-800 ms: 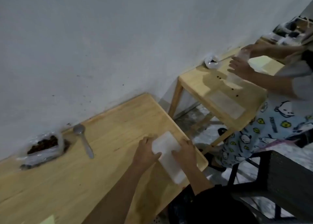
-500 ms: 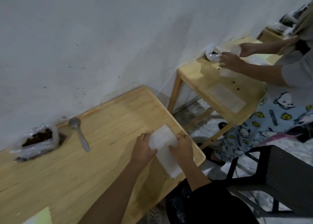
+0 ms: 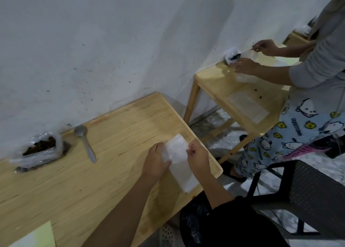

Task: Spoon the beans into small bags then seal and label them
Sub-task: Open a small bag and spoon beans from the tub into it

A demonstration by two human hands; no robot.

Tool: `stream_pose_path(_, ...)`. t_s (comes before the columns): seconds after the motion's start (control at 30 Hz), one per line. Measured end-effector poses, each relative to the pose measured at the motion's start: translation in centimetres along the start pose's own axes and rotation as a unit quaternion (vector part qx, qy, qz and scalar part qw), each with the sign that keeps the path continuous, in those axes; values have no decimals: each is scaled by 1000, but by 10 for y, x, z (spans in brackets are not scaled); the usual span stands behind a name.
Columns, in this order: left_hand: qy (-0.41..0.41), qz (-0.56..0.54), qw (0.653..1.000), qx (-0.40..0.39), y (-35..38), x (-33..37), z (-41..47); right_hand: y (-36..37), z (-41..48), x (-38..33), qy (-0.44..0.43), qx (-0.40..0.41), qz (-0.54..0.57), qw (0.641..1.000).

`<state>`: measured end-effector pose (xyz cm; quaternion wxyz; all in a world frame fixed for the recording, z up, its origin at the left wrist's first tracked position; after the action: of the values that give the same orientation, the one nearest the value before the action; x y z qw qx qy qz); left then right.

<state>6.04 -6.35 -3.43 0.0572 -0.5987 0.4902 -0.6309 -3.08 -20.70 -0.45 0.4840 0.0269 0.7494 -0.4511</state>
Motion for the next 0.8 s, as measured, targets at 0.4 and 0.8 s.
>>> stream_pose_path(0.4, 58, -28, 997, 34, -16, 19, -2, -14, 2, -24, -73, -1, 10, 997)
stream_pose_path(0.8, 61, -219, 972, 64, -149, 59, -16, -28, 14, -145, -178, -20, 27, 984)
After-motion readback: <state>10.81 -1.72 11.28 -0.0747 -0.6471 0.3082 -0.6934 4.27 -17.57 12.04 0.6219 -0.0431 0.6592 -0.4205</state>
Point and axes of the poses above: each hand's wrist, its own z-axis towards the middle knuckle, its own y-axis out of the palm, x = y × z, the point moved 10 cm from there along z, towards the middle knuckle, and after that the axes turned 1 degree about x, right-handed, at the moved point
